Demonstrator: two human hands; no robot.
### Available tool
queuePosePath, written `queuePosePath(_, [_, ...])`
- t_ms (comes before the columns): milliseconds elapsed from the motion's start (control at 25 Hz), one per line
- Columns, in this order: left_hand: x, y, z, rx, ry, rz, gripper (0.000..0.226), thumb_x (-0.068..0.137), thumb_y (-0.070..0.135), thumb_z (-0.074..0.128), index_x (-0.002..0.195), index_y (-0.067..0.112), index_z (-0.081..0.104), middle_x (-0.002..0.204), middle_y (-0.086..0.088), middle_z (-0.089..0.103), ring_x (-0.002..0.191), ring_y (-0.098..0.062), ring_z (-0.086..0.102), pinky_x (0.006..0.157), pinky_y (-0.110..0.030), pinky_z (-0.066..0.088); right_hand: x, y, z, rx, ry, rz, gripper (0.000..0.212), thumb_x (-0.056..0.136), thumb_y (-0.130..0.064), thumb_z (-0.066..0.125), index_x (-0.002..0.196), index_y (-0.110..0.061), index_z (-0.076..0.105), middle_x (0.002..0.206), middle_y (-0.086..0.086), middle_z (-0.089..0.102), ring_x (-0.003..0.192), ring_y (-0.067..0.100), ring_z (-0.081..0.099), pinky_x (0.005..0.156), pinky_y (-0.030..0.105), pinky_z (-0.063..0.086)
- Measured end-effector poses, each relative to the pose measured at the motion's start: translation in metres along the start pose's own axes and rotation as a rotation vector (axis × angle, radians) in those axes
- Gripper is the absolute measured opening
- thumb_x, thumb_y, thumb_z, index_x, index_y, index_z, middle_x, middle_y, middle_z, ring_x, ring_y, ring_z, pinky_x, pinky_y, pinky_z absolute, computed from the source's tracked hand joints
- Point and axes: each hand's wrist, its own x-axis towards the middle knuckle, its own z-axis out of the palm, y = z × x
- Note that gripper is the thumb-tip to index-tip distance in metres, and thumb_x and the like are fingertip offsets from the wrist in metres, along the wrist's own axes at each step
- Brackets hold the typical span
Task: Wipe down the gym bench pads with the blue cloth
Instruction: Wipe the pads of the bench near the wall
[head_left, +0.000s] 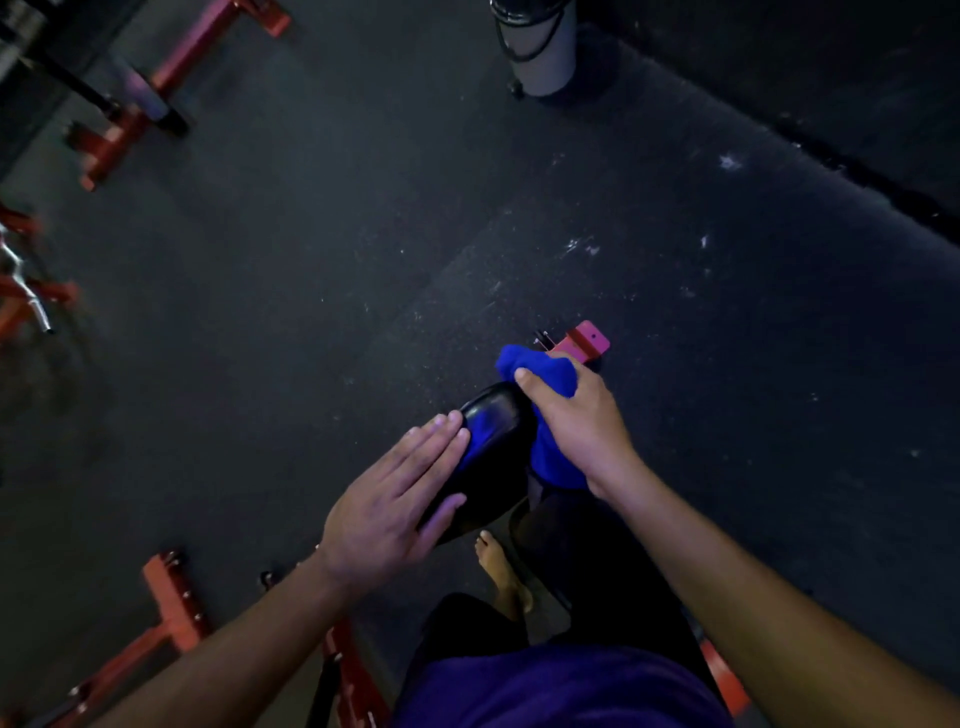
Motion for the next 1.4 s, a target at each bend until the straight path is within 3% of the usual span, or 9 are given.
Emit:
queuePosePath(80, [0.0,0.0,0.0,0.004,0.006,0.011,0.058,0.104,0.028,0.058,0.153,0.002,0.041,0.164,-0.011,0.035,0.15,-0.023,0.037,0.124,-0.037,0.03,-0.019,-0.007,0.005,-0.051,0.091,-0.2,0.035,0.079,-0.066,0.059,0.106,-0.044,0.06,0.102,-0.022,0.066,0.098,-0.006,0.057,0.088,0.006,0.04])
queuePosePath(160, [0.001,-0.002,0.001,0.006,0.012,0.022,0.059,0.104,0.028,0.058,0.154,0.003,0.04,0.165,-0.01,0.034,0.15,-0.023,0.038,0.125,-0.036,0.029,-0.014,0.002,0.004,-0.031,0.116,-0.229,0.033,0.083,-0.06,0.062,0.107,-0.037,0.063,0.102,-0.021,0.067,0.098,-0.004,0.059,0.089,0.01,0.041])
queuePosePath(320, [0.0,-0.001,-0.001,0.002,0.011,0.02,0.059,0.102,0.028,0.06,0.152,0.002,0.042,0.162,-0.012,0.038,0.149,-0.024,0.039,0.122,-0.04,0.035,0.032,0.035,-0.009,0.06,0.005,0.228,0.031,0.086,-0.039,0.073,0.106,-0.015,0.071,0.104,0.005,0.074,0.1,0.024,0.068,0.095,0.04,0.052])
queuePosePath(440, [-0.001,0.0,-0.001,-0.007,0.024,0.021,0.058,0.101,0.026,0.062,0.15,0.001,0.045,0.16,-0.014,0.04,0.149,-0.024,0.04,0.12,-0.041,0.037,0.043,0.04,-0.007,0.108,-0.047,0.317,0.027,0.085,-0.031,0.075,0.104,-0.012,0.072,0.104,0.011,0.074,0.099,0.028,0.069,0.094,0.045,0.054])
queuePosePath(680, [-0.003,-0.005,0.004,-0.028,0.086,0.063,0.056,0.104,0.029,0.057,0.151,0.002,0.044,0.161,-0.011,0.04,0.15,-0.021,0.037,0.124,-0.037,0.03,-0.001,-0.001,-0.002,0.128,0.078,0.074,0.017,0.079,-0.048,0.072,0.091,-0.037,0.074,0.089,-0.023,0.073,0.09,0.003,0.068,0.087,0.03,0.053])
queuePosePath(880, [-0.008,-0.008,0.009,-0.18,0.168,0.048,0.054,0.103,0.031,0.054,0.15,0.005,0.049,0.159,-0.007,0.044,0.149,-0.017,0.039,0.125,-0.029,0.026,-0.048,-0.016,0.005,-0.206,0.203,-0.289,0.029,0.085,-0.059,0.061,0.102,-0.037,0.067,0.098,-0.021,0.071,0.094,-0.003,0.065,0.085,0.015,0.046])
queuePosePath(1080, [-0.011,-0.016,-0.009,-0.443,0.119,0.037,0.062,0.096,0.022,0.071,0.152,0.009,0.048,0.159,-0.002,0.042,0.146,-0.015,0.041,0.12,-0.008,0.01,-0.044,-0.029,0.027,0.21,0.309,0.173,0.038,0.089,-0.034,0.071,0.112,-0.005,0.069,0.103,0.014,0.074,0.09,0.026,0.07,0.087,0.04,0.055])
queuePosePath(1240, [-0.01,-0.032,-0.011,-0.744,0.128,-0.027,0.056,0.097,0.012,0.068,0.15,0.01,0.049,0.155,-0.001,0.048,0.142,-0.01,0.045,0.119,-0.011,0.024,-0.081,-0.042,0.033,-0.141,0.451,-0.036,0.023,0.088,-0.044,0.069,0.103,-0.026,0.071,0.101,-0.006,0.074,0.097,0.015,0.067,0.093,0.037,0.052])
queuePosePath(1400, [-0.012,-0.05,-0.01,-1.08,0.052,-0.205,0.043,0.1,0.005,0.062,0.142,0.015,0.059,0.14,-0.002,0.064,0.125,-0.002,0.06,0.104,-0.009,0.041,-0.158,-0.051,0.045,-0.415,0.481,-0.2,0.01,0.09,-0.05,0.063,0.097,-0.042,0.065,0.092,-0.025,0.069,0.087,-0.008,0.061,0.075,0.009,0.042])
